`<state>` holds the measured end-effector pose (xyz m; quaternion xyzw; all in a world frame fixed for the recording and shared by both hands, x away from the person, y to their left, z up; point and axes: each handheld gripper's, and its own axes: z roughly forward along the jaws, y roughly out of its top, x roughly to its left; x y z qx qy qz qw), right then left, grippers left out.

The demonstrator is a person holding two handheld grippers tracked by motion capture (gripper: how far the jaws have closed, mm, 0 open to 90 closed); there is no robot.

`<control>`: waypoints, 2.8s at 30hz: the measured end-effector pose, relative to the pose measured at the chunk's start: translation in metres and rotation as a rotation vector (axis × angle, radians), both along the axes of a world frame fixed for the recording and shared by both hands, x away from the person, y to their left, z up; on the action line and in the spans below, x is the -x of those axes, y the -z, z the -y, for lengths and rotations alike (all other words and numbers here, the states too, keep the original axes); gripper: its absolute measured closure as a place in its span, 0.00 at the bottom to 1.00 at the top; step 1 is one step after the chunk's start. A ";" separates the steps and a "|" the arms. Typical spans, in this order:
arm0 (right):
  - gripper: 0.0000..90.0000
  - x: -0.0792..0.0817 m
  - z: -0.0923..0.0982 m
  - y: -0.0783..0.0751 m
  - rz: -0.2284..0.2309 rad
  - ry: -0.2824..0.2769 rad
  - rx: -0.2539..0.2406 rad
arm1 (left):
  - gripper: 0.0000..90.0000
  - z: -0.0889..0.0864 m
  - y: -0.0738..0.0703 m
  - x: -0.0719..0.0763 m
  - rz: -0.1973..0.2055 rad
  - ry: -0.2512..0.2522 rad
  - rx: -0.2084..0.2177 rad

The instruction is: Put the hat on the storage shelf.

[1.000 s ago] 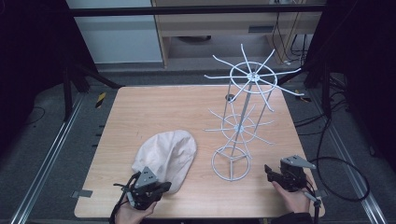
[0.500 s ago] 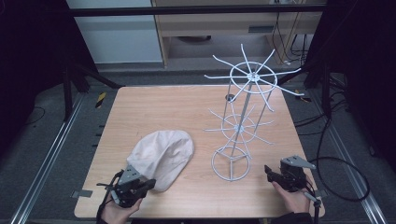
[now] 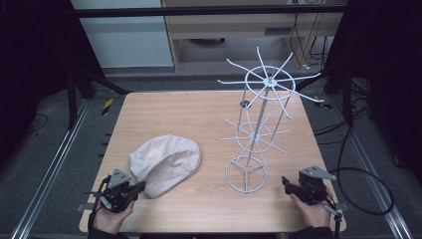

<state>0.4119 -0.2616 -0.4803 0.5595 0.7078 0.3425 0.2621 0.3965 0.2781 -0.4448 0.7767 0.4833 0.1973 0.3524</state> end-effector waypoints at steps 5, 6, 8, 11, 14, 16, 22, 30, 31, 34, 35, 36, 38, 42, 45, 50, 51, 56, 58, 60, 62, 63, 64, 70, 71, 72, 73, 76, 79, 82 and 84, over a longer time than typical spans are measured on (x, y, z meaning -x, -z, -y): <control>0.39 0.000 0.000 0.000 0.002 -0.004 -0.002 | 1.00 -0.005 0.001 -0.006 0.010 -0.035 -0.023; 0.39 0.000 -0.001 0.000 0.003 -0.004 -0.002 | 1.00 -0.007 0.002 -0.009 0.015 -0.048 -0.030; 0.39 0.000 -0.001 0.000 0.002 -0.004 -0.002 | 1.00 -0.009 0.003 -0.012 0.016 -0.059 -0.030; 0.39 0.000 0.000 0.000 0.005 -0.005 -0.002 | 1.00 -0.009 -0.002 -0.009 0.031 -0.059 -0.006; 0.39 0.000 0.000 0.000 0.006 0.000 -0.006 | 1.00 -0.001 -0.014 -0.006 0.075 -0.039 0.020; 0.38 -0.001 0.000 0.001 0.003 0.002 -0.009 | 1.00 0.008 -0.023 -0.008 0.104 -0.025 0.022; 0.38 0.000 0.000 0.001 0.004 0.004 -0.014 | 1.00 0.040 -0.038 -0.037 0.139 0.000 0.028; 0.38 -0.001 0.002 0.002 0.004 0.000 -0.021 | 1.00 0.077 -0.033 -0.092 0.132 -0.063 0.017; 0.38 -0.001 0.003 0.002 0.004 0.002 -0.029 | 1.00 0.083 -0.030 -0.104 0.114 -0.076 0.041; 0.38 -0.002 0.004 0.003 0.002 0.001 -0.030 | 1.00 0.092 -0.023 -0.119 0.079 -0.085 0.026; 0.38 -0.002 0.005 0.003 0.001 0.001 -0.029 | 1.00 0.095 -0.019 -0.125 0.062 -0.091 0.023; 0.38 -0.002 0.005 0.003 -0.001 0.002 -0.029 | 1.00 0.096 -0.017 -0.128 0.046 -0.088 0.019; 0.38 -0.002 0.005 0.003 0.002 0.000 -0.032 | 1.00 0.099 -0.012 -0.132 0.026 -0.093 0.025; 0.38 -0.002 0.005 0.003 -0.001 -0.003 -0.031 | 1.00 0.104 -0.006 -0.134 -0.007 -0.079 0.030; 0.38 -0.003 0.004 0.003 -0.002 -0.007 -0.029 | 1.00 0.109 -0.004 -0.130 -0.019 -0.052 0.017; 0.38 -0.002 0.004 0.003 -0.001 -0.006 -0.029 | 1.00 0.109 -0.003 -0.120 -0.033 -0.022 0.026; 0.38 -0.002 0.004 0.003 -0.002 -0.006 -0.028 | 1.00 0.108 -0.003 -0.118 -0.036 -0.014 0.024; 0.37 -0.002 0.003 0.003 -0.002 -0.006 -0.027 | 1.00 0.103 -0.002 -0.103 -0.047 0.026 0.048; 0.37 -0.002 0.003 0.003 -0.003 -0.006 -0.026 | 1.00 0.102 -0.001 -0.095 -0.045 0.044 0.054; 0.37 -0.002 0.003 0.004 -0.003 -0.008 -0.024 | 1.00 0.101 -0.002 -0.086 -0.042 0.069 0.055; 0.37 -0.002 0.003 0.003 -0.001 -0.009 -0.023 | 1.00 0.100 -0.002 -0.076 -0.038 0.094 0.058; 0.37 -0.002 0.003 0.003 0.000 -0.009 -0.023 | 1.00 0.100 -0.002 -0.071 -0.035 0.107 0.055; 0.37 -0.002 0.003 0.003 -0.002 -0.008 -0.023 | 1.00 0.099 -0.002 -0.066 -0.031 0.118 0.053; 0.37 -0.002 0.002 0.004 -0.005 -0.009 -0.022 | 1.00 0.098 -0.002 -0.044 -0.022 0.178 0.028; 0.37 -0.002 0.002 0.004 -0.006 -0.007 -0.024 | 1.00 0.098 -0.003 -0.040 -0.023 0.186 0.026; 0.37 -0.002 0.002 0.004 -0.002 -0.007 -0.023 | 1.00 0.097 -0.004 -0.036 -0.017 0.197 0.027; 0.37 -0.002 0.002 0.004 -0.002 -0.008 -0.025 | 1.00 0.097 -0.004 -0.036 -0.017 0.197 0.027; 0.37 -0.001 0.002 0.003 0.001 -0.006 -0.026 | 1.00 0.092 -0.016 -0.026 0.022 0.193 0.067; 0.37 -0.001 0.003 0.003 0.010 -0.008 -0.028 | 1.00 0.081 -0.030 -0.016 0.068 0.177 0.080; 0.37 0.000 0.004 0.003 0.009 -0.006 -0.030 | 1.00 0.064 -0.036 -0.003 0.093 0.141 0.072; 0.37 0.000 0.004 0.003 0.005 -0.005 -0.034 | 1.00 0.050 -0.034 0.005 0.099 0.110 0.051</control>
